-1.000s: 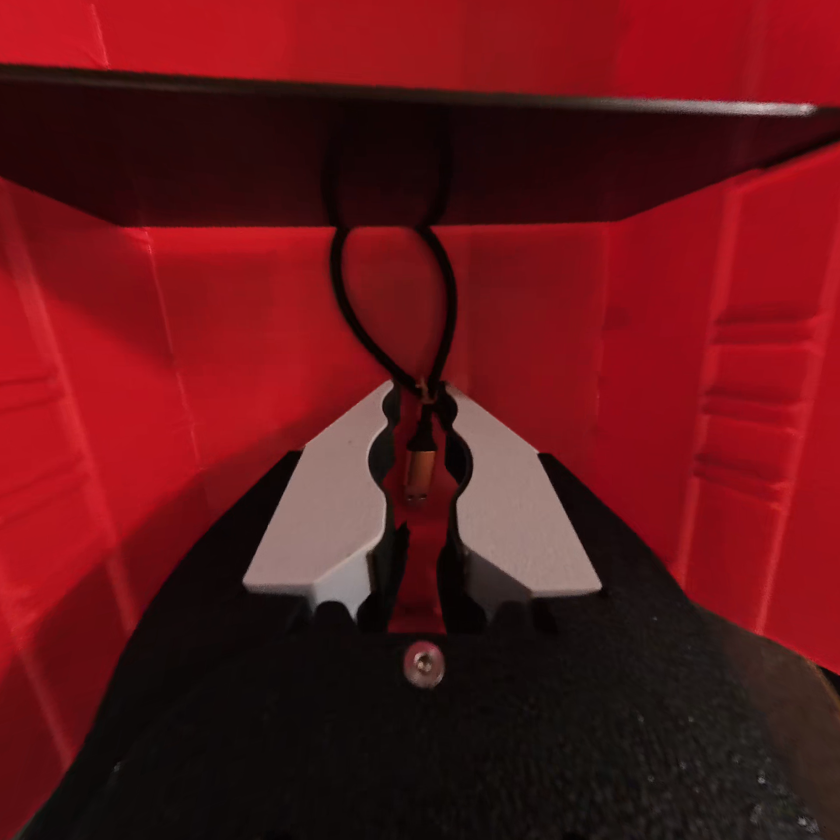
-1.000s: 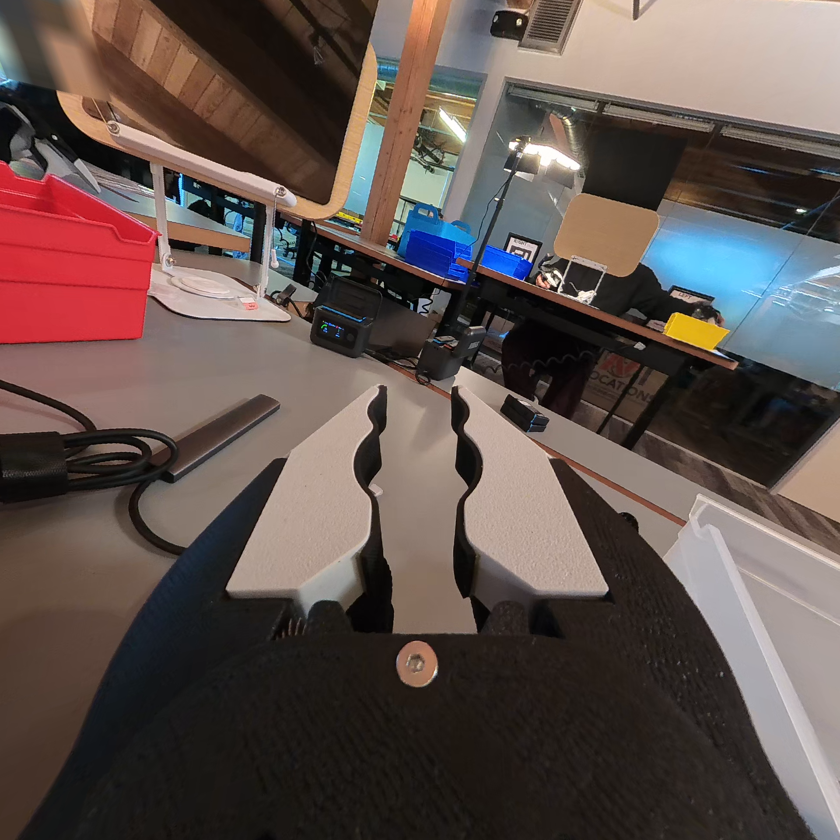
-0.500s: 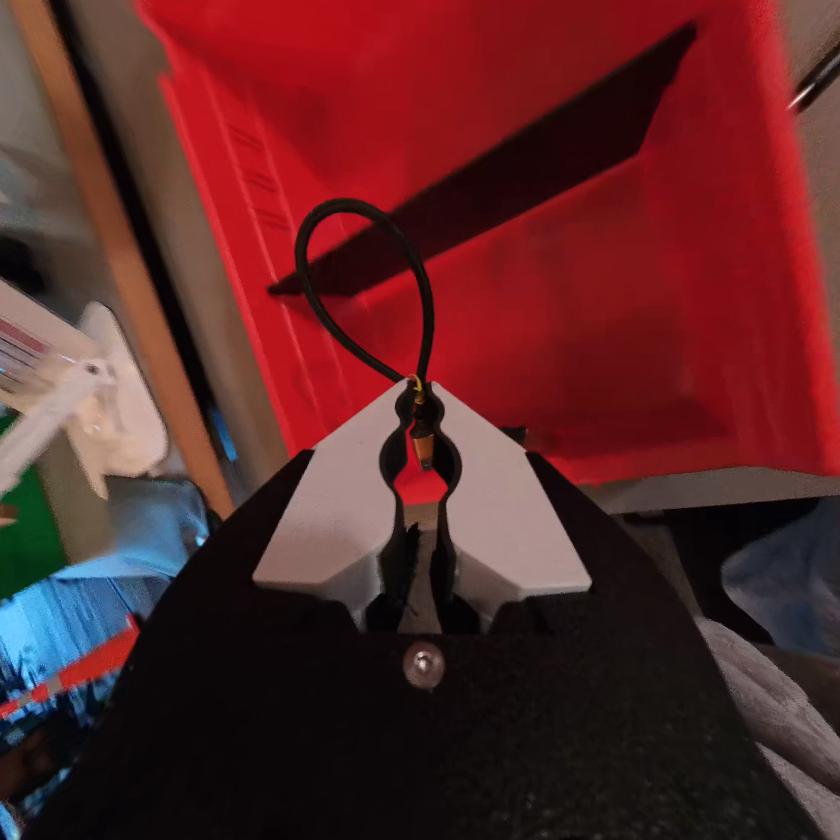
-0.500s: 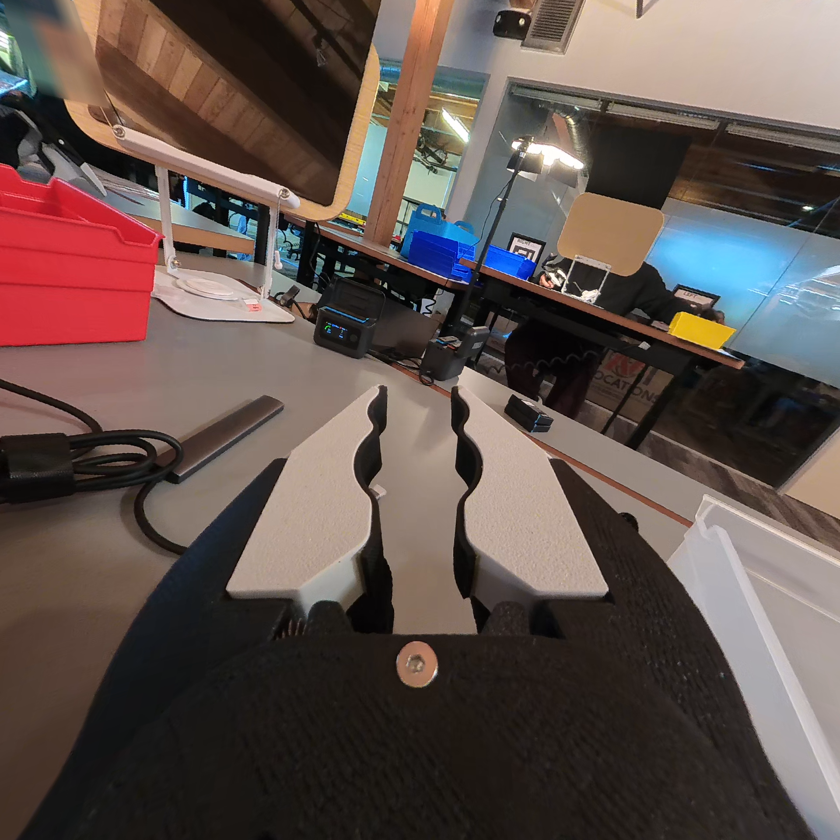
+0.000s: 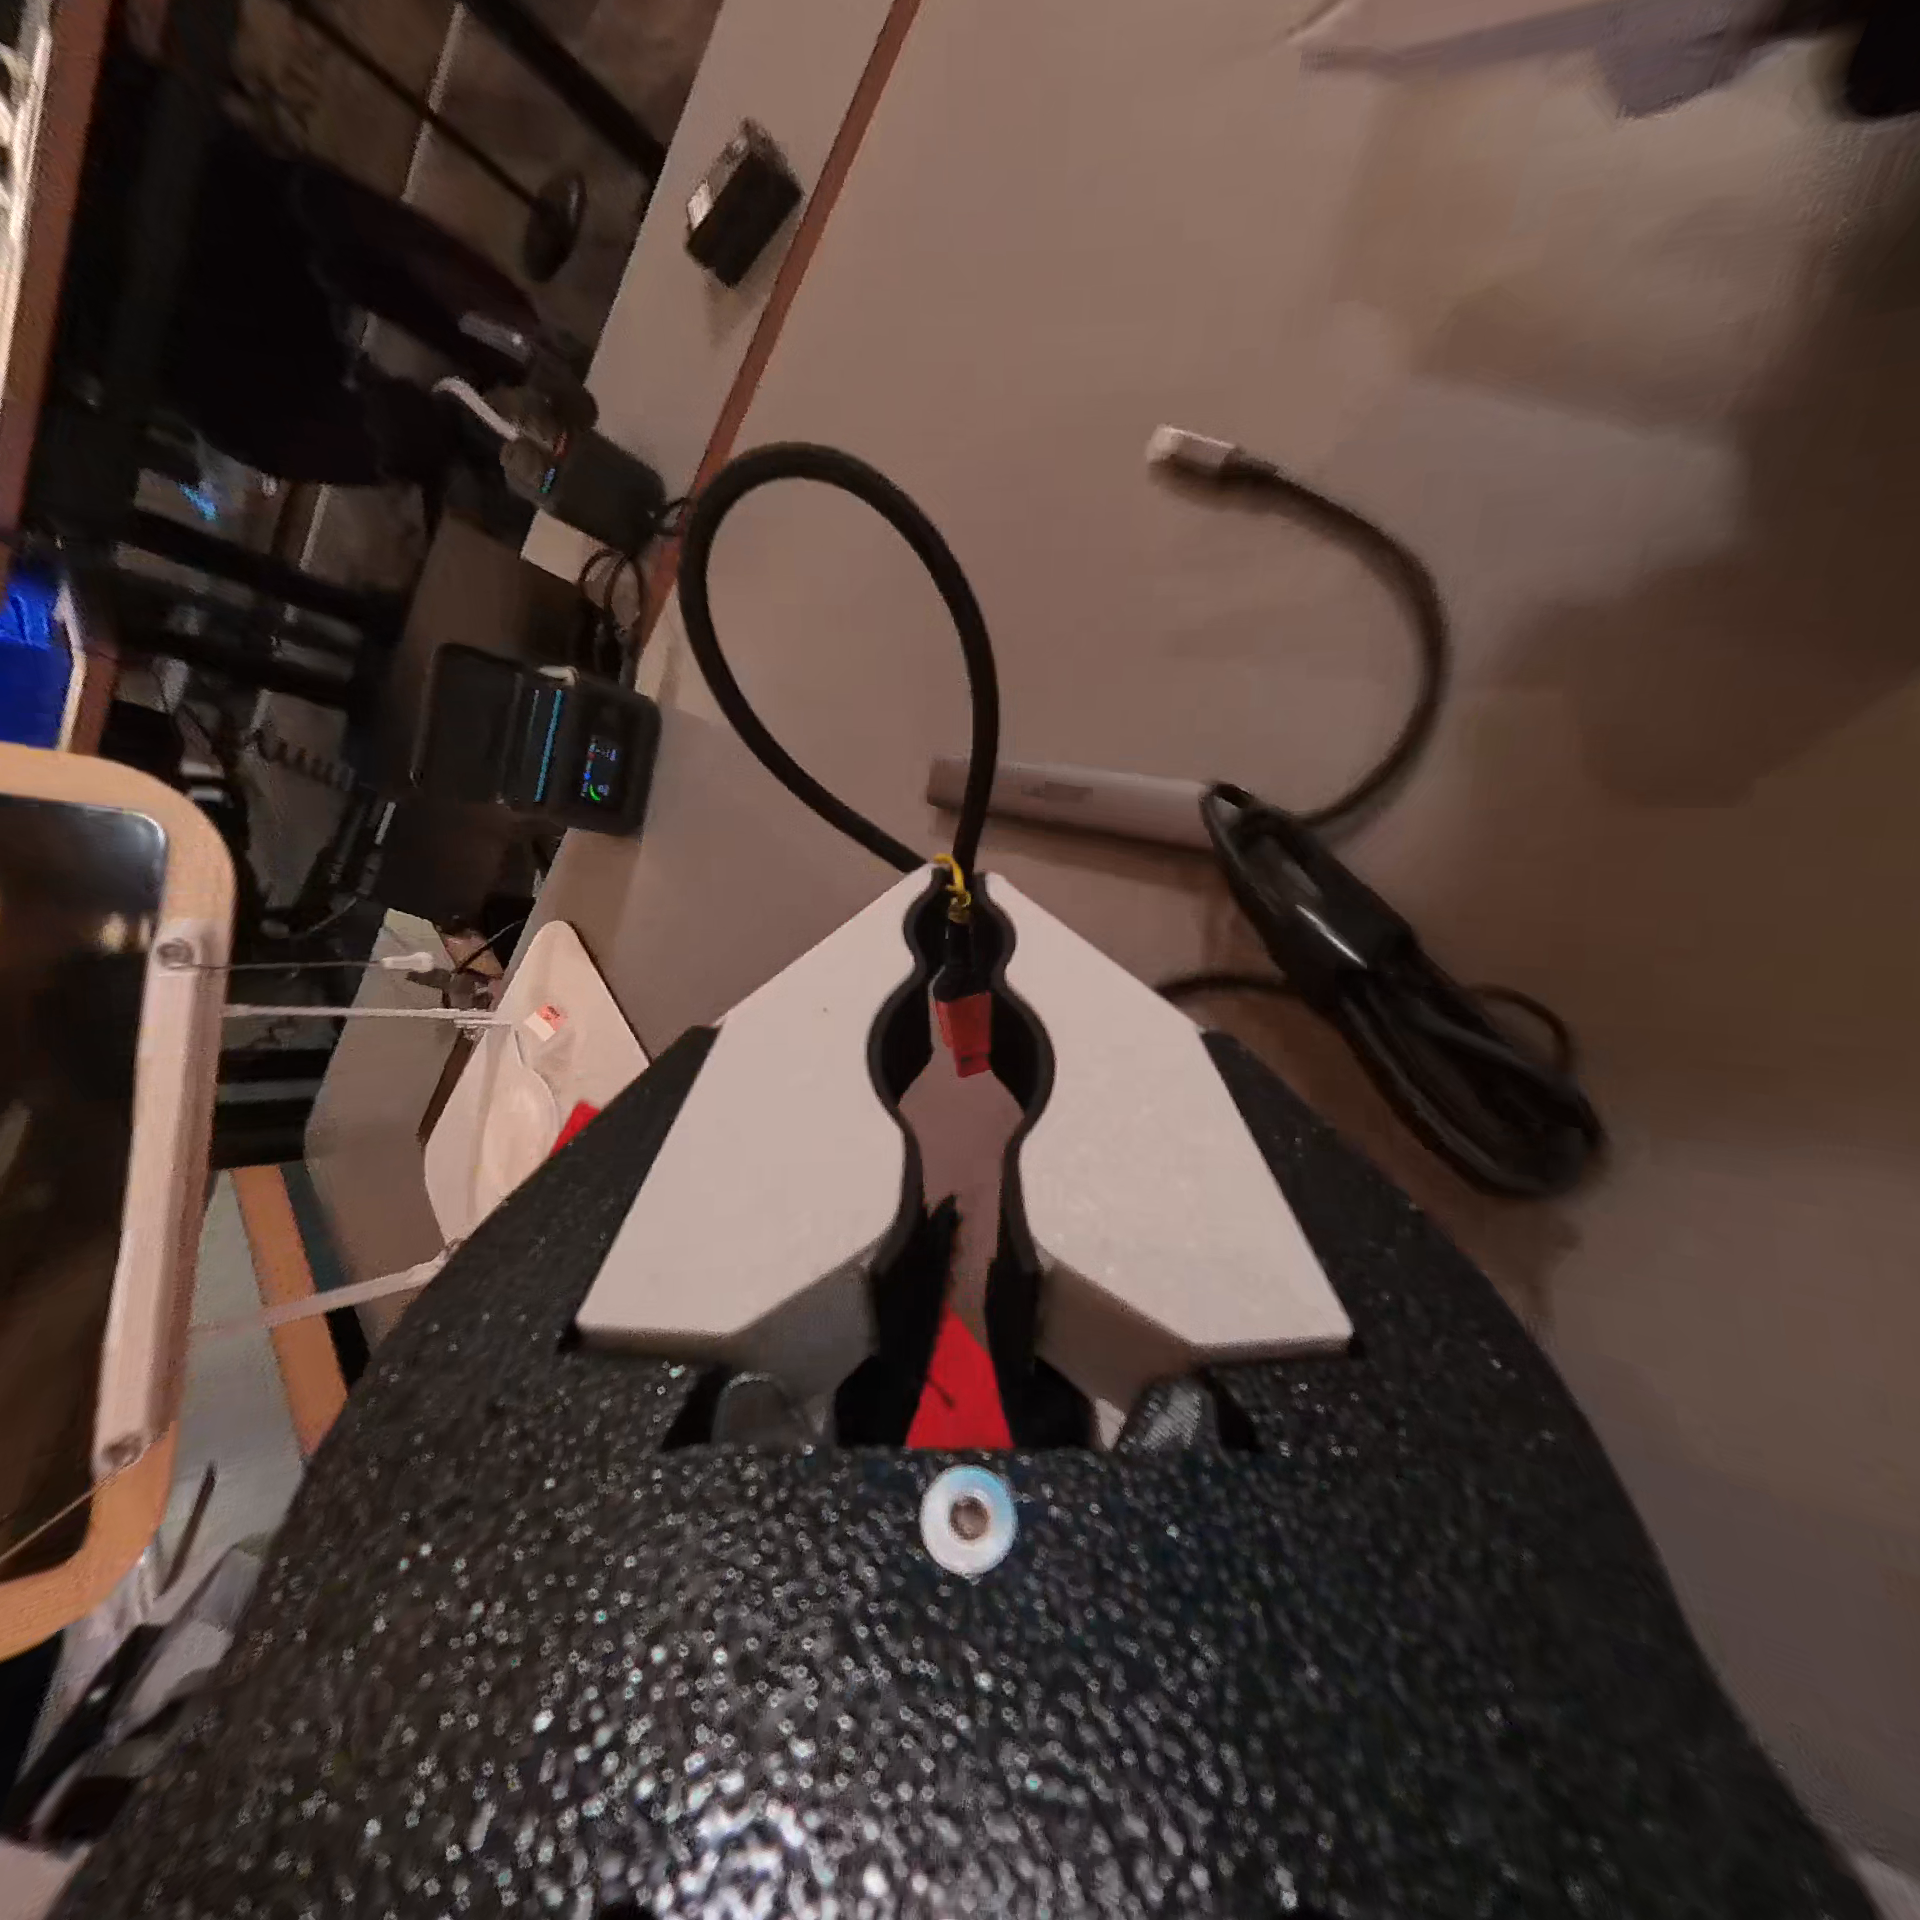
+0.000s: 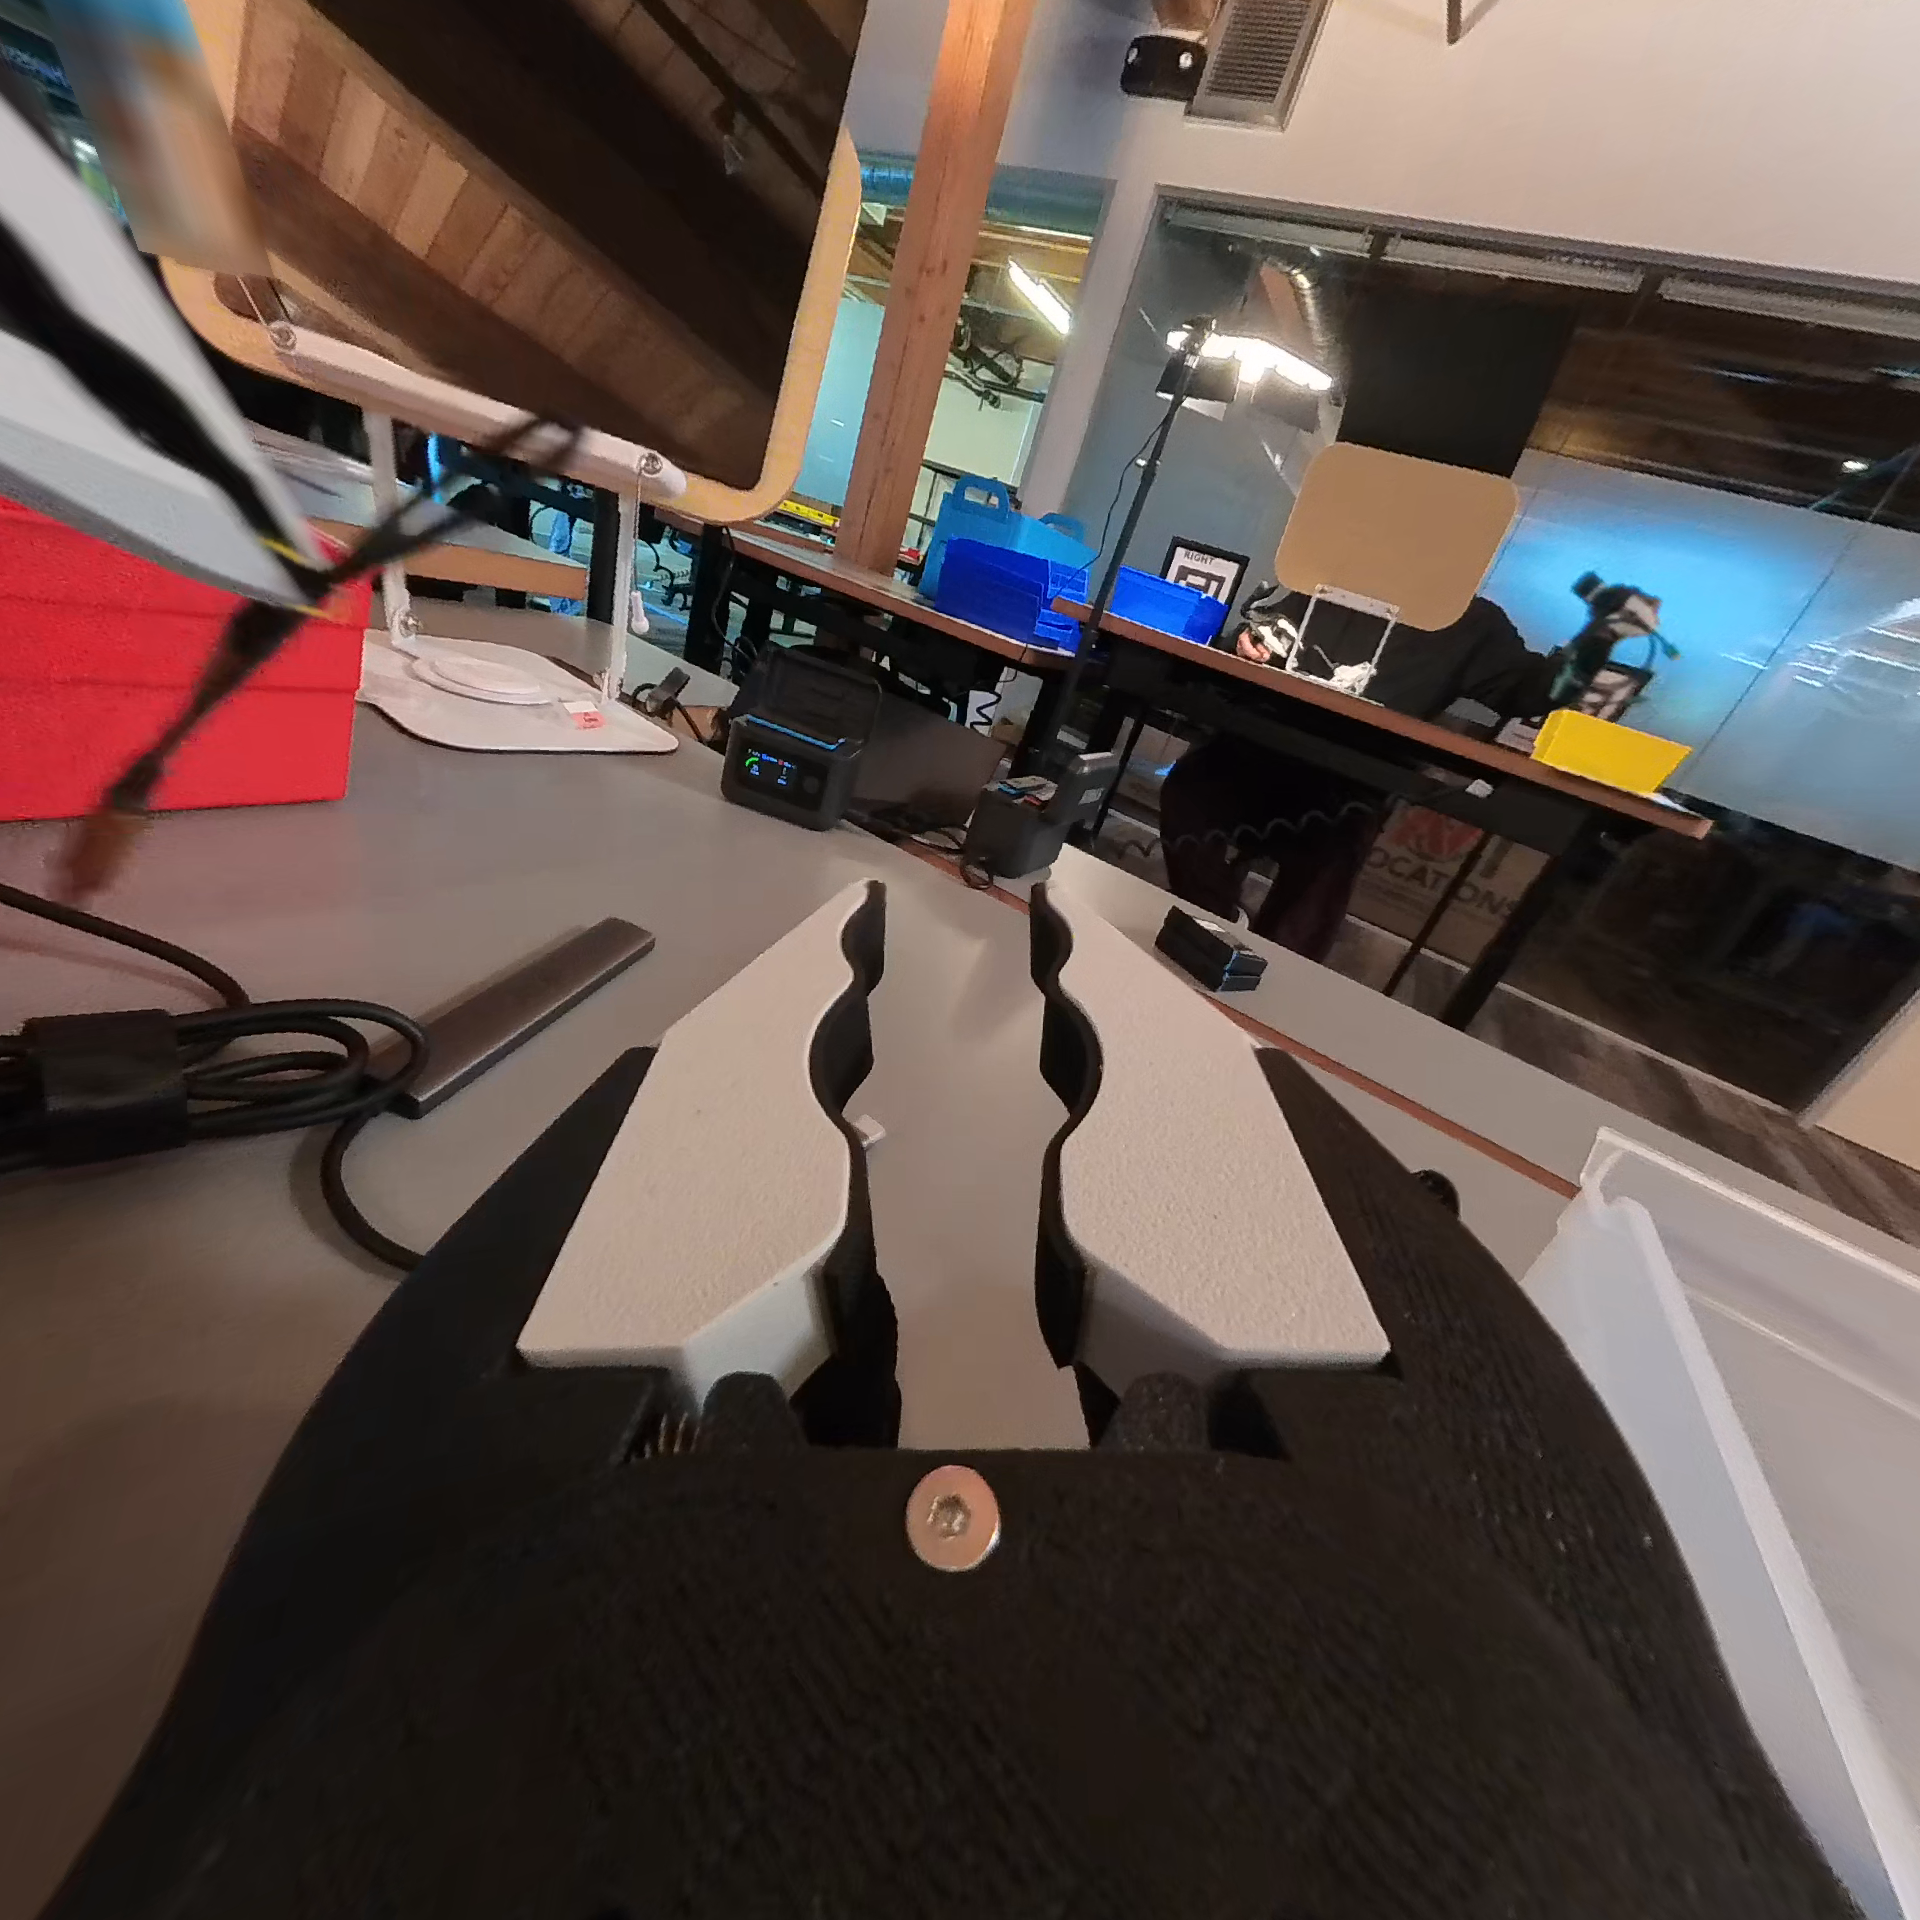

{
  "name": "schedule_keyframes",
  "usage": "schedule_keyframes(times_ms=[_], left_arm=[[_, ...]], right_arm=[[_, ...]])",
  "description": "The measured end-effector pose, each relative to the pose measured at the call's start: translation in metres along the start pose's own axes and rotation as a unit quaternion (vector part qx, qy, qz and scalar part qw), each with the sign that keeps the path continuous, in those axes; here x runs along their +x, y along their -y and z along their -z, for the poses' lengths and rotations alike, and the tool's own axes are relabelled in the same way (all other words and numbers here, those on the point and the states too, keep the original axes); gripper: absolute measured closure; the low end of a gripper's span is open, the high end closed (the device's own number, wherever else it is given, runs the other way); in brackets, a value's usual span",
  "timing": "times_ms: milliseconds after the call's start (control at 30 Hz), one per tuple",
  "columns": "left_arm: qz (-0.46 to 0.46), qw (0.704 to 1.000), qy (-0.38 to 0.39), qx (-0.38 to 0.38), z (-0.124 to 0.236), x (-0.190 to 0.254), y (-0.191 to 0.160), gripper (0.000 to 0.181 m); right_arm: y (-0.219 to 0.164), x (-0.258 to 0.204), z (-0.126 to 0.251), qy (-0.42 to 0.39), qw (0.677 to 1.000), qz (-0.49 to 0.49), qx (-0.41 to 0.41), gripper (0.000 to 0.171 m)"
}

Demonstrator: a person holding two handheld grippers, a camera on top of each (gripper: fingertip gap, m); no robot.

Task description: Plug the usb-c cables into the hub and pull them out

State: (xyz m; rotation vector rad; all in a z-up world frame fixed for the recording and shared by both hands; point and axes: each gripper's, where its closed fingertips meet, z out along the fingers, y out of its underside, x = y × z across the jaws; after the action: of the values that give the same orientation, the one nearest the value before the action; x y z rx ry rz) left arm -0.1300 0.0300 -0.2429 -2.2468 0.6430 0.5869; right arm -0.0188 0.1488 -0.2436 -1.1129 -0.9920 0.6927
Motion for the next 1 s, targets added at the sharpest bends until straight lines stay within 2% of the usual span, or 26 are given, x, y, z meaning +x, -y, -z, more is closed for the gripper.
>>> schedule_keyframes(times_ms=[33,200,367,467,533,667,867,1000], left_arm=[[0.017,1.000,0.002,-0.003,-0.017,-0.009,0.000,0.180],[0.157,0.985,-0.048,-0.055,-0.093,-0.037,-0.014,0.180],[0.169,0.981,-0.032,-0.091,-0.142,-0.057,-0.031,0.180],[0.188,0.978,-0.007,-0.091,-0.157,-0.067,-0.036,0.179],[0.219,0.975,0.023,-0.042,-0.155,-0.077,-0.026,0.169],[0.268,0.959,0.013,0.086,-0.131,-0.073,0.005,0.116],[0.256,0.942,0.021,0.216,-0.091,-0.055,0.009,0.142],[0.265,0.931,0.031,0.249,-0.079,-0.059,0.002,0.143]], right_arm=[[0.000,0.000,0.000,0.000,1.000,0.002,-0.001,0.145],[-0.002,-0.006,-0.002,0.014,1.000,0.004,-0.009,0.145],[-0.002,-0.014,-0.004,0.030,0.999,0.014,-0.020,0.144],[-0.003,-0.021,-0.005,0.039,0.998,0.035,-0.029,0.143],[-0.004,-0.031,-0.005,0.058,0.997,0.031,-0.035,0.143],[-0.019,-0.059,-0.007,0.137,0.984,-0.067,-0.095,0.137],[-0.062,-0.099,-0.034,0.204,0.933,-0.115,-0.271,0.132],[-0.069,-0.141,-0.054,0.259,0.886,-0.136,-0.361,0.129]])
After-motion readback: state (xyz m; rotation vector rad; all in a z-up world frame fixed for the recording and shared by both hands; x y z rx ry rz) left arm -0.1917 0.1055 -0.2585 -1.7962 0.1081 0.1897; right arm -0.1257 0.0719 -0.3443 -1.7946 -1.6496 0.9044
